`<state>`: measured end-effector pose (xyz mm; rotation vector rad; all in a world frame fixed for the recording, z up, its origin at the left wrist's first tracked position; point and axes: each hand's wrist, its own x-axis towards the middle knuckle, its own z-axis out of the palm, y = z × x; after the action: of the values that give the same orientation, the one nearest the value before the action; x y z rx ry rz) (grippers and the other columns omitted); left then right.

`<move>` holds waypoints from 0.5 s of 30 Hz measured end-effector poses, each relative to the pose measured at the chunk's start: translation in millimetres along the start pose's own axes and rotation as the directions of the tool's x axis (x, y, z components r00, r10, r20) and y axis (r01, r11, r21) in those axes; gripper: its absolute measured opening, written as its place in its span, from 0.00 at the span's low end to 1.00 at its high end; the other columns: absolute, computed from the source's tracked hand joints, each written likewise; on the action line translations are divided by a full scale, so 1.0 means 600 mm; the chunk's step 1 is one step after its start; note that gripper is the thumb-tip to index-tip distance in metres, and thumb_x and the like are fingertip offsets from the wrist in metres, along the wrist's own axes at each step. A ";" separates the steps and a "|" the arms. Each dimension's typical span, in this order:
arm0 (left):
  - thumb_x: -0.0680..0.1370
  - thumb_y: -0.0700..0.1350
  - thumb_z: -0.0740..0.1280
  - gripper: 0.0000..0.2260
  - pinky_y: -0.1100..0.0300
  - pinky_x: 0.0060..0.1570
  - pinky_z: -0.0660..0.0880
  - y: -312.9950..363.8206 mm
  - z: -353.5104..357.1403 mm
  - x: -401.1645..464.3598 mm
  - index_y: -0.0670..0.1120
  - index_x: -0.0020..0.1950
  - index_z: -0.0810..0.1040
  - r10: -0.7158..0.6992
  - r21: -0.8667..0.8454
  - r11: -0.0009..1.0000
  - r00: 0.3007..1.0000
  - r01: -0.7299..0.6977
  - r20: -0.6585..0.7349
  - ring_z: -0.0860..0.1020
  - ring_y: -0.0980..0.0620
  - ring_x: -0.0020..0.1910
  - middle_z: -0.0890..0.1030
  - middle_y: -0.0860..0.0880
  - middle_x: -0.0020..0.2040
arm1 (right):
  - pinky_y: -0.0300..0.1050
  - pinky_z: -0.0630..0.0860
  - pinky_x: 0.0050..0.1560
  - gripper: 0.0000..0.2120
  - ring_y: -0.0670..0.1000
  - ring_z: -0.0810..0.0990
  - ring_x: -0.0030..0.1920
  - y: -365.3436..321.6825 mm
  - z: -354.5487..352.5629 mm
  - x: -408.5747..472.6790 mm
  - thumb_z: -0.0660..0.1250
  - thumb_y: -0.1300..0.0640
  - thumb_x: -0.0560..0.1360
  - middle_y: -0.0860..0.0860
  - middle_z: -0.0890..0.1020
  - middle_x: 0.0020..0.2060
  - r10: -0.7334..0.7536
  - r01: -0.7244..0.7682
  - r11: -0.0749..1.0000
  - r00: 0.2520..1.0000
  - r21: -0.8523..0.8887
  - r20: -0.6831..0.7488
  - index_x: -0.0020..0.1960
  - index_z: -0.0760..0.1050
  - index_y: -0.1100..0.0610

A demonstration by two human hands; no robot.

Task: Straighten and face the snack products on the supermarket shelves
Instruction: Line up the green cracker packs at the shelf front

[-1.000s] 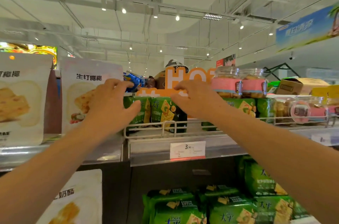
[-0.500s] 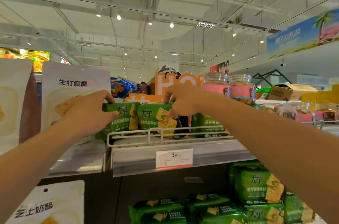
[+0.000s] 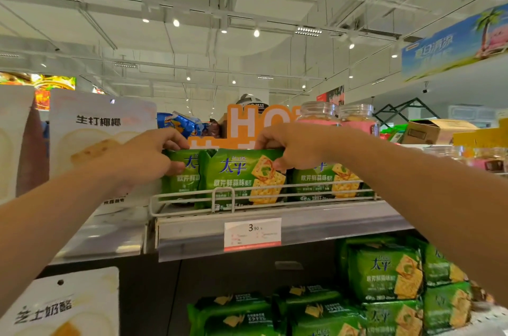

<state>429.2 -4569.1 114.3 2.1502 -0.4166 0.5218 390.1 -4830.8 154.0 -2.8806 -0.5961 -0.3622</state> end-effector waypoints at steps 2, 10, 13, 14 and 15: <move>0.74 0.30 0.68 0.15 0.59 0.41 0.74 0.007 0.007 0.002 0.50 0.50 0.77 -0.033 -0.065 0.997 0.997 0.038 0.068 0.76 0.49 0.51 0.76 0.47 0.55 | 0.46 0.70 0.57 0.18 0.49 0.77 0.56 0.002 0.002 -0.003 0.68 0.62 0.76 0.48 0.80 0.59 -0.021 0.021 0.999 1.000 -0.033 -0.020 0.64 0.70 0.53; 0.56 0.74 0.71 0.34 0.49 0.50 0.78 0.054 -0.004 -0.004 0.56 0.56 0.78 -0.113 0.026 0.994 0.970 0.110 0.217 0.81 0.49 0.51 0.82 0.51 0.53 | 0.44 0.68 0.54 0.19 0.48 0.74 0.54 0.012 0.010 -0.010 0.66 0.55 0.78 0.44 0.76 0.55 -0.079 0.072 0.991 0.995 -0.115 -0.061 0.68 0.68 0.49; 0.42 0.76 0.72 0.50 0.49 0.54 0.77 0.067 0.018 -0.003 0.58 0.61 0.74 -0.106 0.191 0.980 0.952 0.051 0.288 0.81 0.50 0.52 0.79 0.53 0.55 | 0.43 0.66 0.52 0.21 0.47 0.72 0.53 0.015 0.015 -0.011 0.65 0.55 0.78 0.44 0.74 0.55 -0.092 0.079 0.986 0.992 -0.147 -0.086 0.70 0.67 0.48; 0.45 0.74 0.75 0.49 0.50 0.56 0.76 0.069 0.025 -0.002 0.57 0.63 0.73 -0.095 0.201 0.979 0.952 0.037 0.290 0.79 0.50 0.53 0.77 0.52 0.58 | 0.43 0.66 0.52 0.21 0.47 0.72 0.53 0.017 0.017 -0.012 0.65 0.55 0.78 0.45 0.75 0.57 -0.096 0.081 0.985 0.991 -0.152 -0.096 0.70 0.66 0.48; 0.50 0.69 0.77 0.45 0.52 0.56 0.75 0.070 0.031 0.000 0.57 0.64 0.73 -0.078 0.185 0.982 0.955 0.024 0.288 0.78 0.51 0.54 0.76 0.52 0.59 | 0.43 0.67 0.52 0.21 0.47 0.72 0.53 0.019 0.018 -0.012 0.65 0.55 0.79 0.47 0.76 0.59 -0.102 0.084 0.984 0.989 -0.158 -0.108 0.70 0.66 0.48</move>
<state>413.6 -4608.0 132.4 2.4174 -0.4902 0.2146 390.6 -4841.3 140.3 -2.9568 -0.7132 -0.6099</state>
